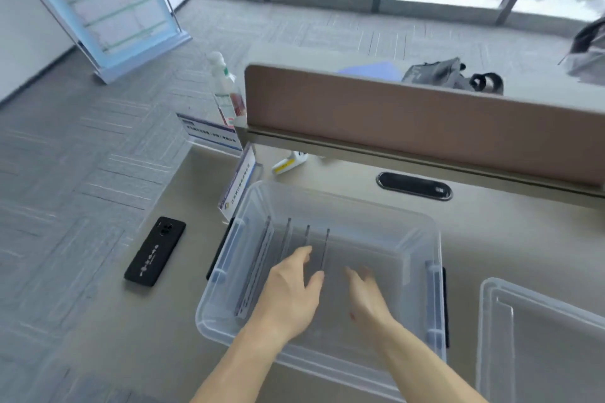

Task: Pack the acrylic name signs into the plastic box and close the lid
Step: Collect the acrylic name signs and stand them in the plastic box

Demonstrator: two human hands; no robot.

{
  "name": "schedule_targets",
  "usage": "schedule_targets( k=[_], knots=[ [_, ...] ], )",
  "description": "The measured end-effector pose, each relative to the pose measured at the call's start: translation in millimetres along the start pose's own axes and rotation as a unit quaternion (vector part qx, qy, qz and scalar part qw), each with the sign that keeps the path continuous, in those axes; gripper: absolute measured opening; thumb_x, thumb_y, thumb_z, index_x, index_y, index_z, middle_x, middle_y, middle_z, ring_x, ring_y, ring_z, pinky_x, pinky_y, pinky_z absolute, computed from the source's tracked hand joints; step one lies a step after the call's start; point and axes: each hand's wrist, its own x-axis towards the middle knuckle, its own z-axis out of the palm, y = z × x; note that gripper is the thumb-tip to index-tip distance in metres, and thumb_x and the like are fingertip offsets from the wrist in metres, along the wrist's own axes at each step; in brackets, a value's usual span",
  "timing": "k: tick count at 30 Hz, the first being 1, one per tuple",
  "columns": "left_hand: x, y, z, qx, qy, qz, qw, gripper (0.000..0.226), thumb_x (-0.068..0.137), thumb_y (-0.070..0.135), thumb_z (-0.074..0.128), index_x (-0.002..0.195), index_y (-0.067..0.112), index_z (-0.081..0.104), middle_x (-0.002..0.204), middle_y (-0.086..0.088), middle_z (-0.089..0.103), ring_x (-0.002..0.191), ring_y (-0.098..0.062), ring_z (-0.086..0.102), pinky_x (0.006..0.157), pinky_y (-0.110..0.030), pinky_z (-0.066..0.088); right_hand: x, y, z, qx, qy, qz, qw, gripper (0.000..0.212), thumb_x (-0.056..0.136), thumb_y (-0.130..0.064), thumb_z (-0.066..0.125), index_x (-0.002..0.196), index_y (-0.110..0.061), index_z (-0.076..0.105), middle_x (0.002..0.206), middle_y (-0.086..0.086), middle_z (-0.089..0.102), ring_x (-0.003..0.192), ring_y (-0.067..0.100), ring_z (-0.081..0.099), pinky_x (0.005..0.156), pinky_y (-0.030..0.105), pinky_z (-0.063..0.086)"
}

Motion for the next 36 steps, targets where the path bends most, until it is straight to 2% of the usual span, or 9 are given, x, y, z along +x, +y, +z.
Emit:
schedule_targets(
  k=[3, 8, 16, 25, 27, 29, 30, 33, 36],
  knots=[
    [-18, 18, -36, -0.014, 0.055, 0.022, 0.998, 0.051, 0.099, 0.034, 0.059, 0.148, 0.021, 0.051, 0.147, 0.005, 0.058, 0.136, -0.010, 0.052, 0.114, -0.024, 0.039, -33, -47, -17, 0.021, 0.000, -0.070, 0.997, 0.069, 0.100, -0.044, 0.047, 0.158, -0.020, 0.020, 0.159, 0.008, 0.036, 0.139, 0.027, 0.043, 0.112, 0.050, 0.039],
    [-27, 35, -103, -0.020, 0.148, 0.045, 0.988, 0.046, 0.097, 0.031, 0.064, 0.142, 0.022, 0.058, 0.139, 0.008, 0.063, 0.132, -0.011, 0.056, 0.109, -0.021, 0.042, -74, -142, -12, 0.042, -0.032, -0.199, 0.979, 0.079, 0.084, -0.061, 0.051, 0.153, -0.028, 0.030, 0.153, 0.001, 0.043, 0.137, 0.022, 0.046, 0.114, 0.053, 0.037],
    [16, 6, -201, -0.033, 0.238, 0.025, 0.970, 0.056, 0.099, 0.030, 0.061, 0.150, 0.017, 0.046, 0.150, -0.006, 0.052, 0.138, -0.021, 0.049, 0.110, -0.036, 0.044, -87, -252, 51, 0.026, -0.101, -0.310, 0.945, 0.058, 0.100, -0.040, 0.051, 0.153, -0.024, 0.033, 0.119, -0.017, 0.055, 0.117, 0.013, 0.055, 0.112, 0.048, 0.041],
    [101, -78, -219, -0.136, 0.130, -0.102, 0.977, 0.075, 0.096, 0.036, 0.066, 0.159, 0.016, 0.030, 0.161, -0.008, 0.038, 0.147, -0.024, 0.039, 0.116, -0.040, 0.038, -25, -294, 143, -0.059, -0.092, -0.294, 0.950, 0.051, 0.102, -0.031, 0.048, 0.151, -0.023, 0.037, 0.138, -0.003, 0.051, 0.124, 0.012, 0.048, 0.111, 0.040, 0.040],
    [119, -91, -210, -0.146, 0.097, -0.125, 0.977, 0.077, 0.096, 0.035, 0.066, 0.160, 0.015, 0.028, 0.163, -0.007, 0.036, 0.137, -0.022, 0.050, 0.110, -0.027, 0.044, -7, -293, 158, -0.071, -0.089, -0.280, 0.953, 0.051, 0.102, -0.029, 0.047, 0.152, -0.021, 0.037, 0.141, -0.002, 0.051, 0.124, 0.013, 0.049, 0.093, 0.030, 0.046],
    [138, -97, -198, -0.159, 0.071, -0.142, 0.975, 0.079, 0.096, 0.032, 0.067, 0.160, 0.013, 0.026, 0.163, -0.006, 0.035, 0.101, -0.010, 0.065, 0.082, -0.003, 0.049, 14, -288, 170, -0.084, -0.081, -0.266, 0.957, 0.052, 0.102, -0.026, 0.048, 0.152, -0.019, 0.037, 0.143, -0.001, 0.051, 0.128, 0.014, 0.049, 0.091, 0.027, 0.042],
    [148, -101, -190, -0.162, 0.064, -0.148, 0.973, 0.081, 0.095, 0.033, 0.068, 0.160, 0.013, 0.025, 0.163, -0.006, 0.036, 0.097, -0.008, 0.066, 0.080, -0.004, 0.050, 25, -285, 175, -0.094, -0.078, -0.259, 0.958, 0.051, 0.102, -0.024, 0.049, 0.151, -0.018, 0.038, 0.145, -0.001, 0.050, 0.131, 0.015, 0.048, 0.095, 0.027, 0.039],
    [172, -113, -165, -0.143, 0.050, -0.148, 0.977, 0.085, 0.091, 0.034, 0.071, 0.160, 0.012, 0.026, 0.157, -0.008, 0.044, 0.138, -0.026, 0.052, 0.114, -0.032, 0.041, 62, -275, 185, -0.159, -0.074, -0.243, 0.954, 0.048, 0.100, -0.017, 0.049, 0.147, -0.020, 0.043, 0.146, -0.004, 0.050, 0.126, 0.011, 0.048, 0.093, 0.023, 0.038],
    [188, -128, -147, -0.141, 0.078, -0.136, 0.977, 0.063, 0.092, 0.028, 0.070, 0.150, 0.017, 0.048, 0.136, -0.008, 0.064, 0.131, -0.024, 0.056, 0.110, -0.035, 0.045, 94, -270, 190, -0.212, -0.073, -0.225, 0.948, 0.049, 0.098, -0.012, 0.051, 0.146, -0.021, 0.045, 0.141, -0.007, 0.053, 0.125, 0.011, 0.052, 0.090, 0.022, 0.036]
  ],
)
